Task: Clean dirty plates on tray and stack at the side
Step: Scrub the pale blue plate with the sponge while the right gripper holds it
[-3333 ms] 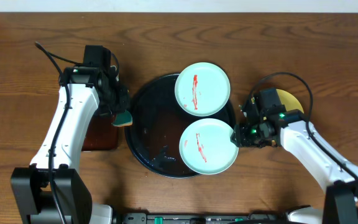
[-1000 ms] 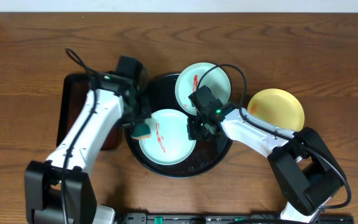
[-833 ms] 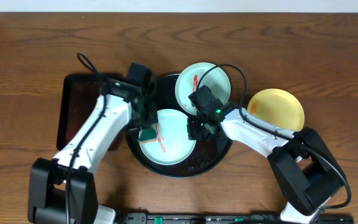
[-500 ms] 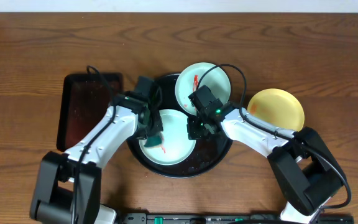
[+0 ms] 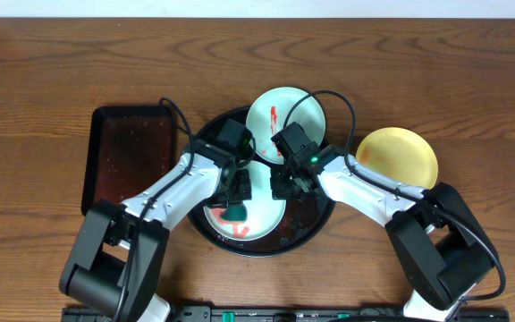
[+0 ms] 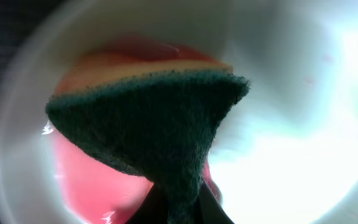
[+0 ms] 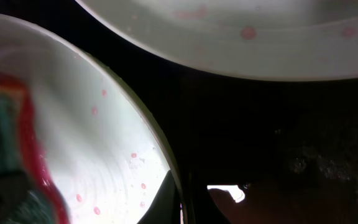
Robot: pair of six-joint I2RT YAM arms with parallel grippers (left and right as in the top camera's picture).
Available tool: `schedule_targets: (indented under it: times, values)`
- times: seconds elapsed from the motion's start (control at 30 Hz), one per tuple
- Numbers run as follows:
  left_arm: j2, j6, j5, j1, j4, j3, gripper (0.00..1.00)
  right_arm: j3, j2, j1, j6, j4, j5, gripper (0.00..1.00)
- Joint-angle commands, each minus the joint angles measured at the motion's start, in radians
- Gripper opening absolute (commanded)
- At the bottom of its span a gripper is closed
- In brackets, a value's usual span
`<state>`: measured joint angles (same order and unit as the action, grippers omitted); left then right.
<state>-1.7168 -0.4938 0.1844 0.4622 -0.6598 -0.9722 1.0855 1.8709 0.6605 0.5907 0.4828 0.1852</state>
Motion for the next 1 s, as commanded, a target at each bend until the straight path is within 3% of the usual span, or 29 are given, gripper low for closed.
schedule_targets:
  times: [0.0, 0.3, 0.63, 0.87, 0.97]
  values:
    - [-0.051, 0.045, 0.224, 0.035, 0.027, 0.024, 0.07, 0.006, 0.022, -0.004, 0.006, 0.000, 0.002, 0.01]
    - [-0.050, 0.023, 0.277, -0.005, 0.109, 0.023, 0.07, 0.006, 0.022, -0.004, 0.006, 0.000, 0.001, 0.01]
    - [-0.050, -0.138, -0.254, -0.006, 0.018, 0.021, 0.07, 0.006, 0.022, -0.004, 0.006, 0.000, -0.002, 0.01]
    - [-0.047, -0.144, -0.245, -0.005, -0.087, -0.026, 0.08, 0.006, 0.022, -0.004, 0.006, 0.000, -0.002, 0.01]
    - [-0.046, -0.102, -0.140, -0.006, -0.109, -0.050, 0.07, 0.006, 0.022, -0.004, 0.006, 0.000, -0.002, 0.01]
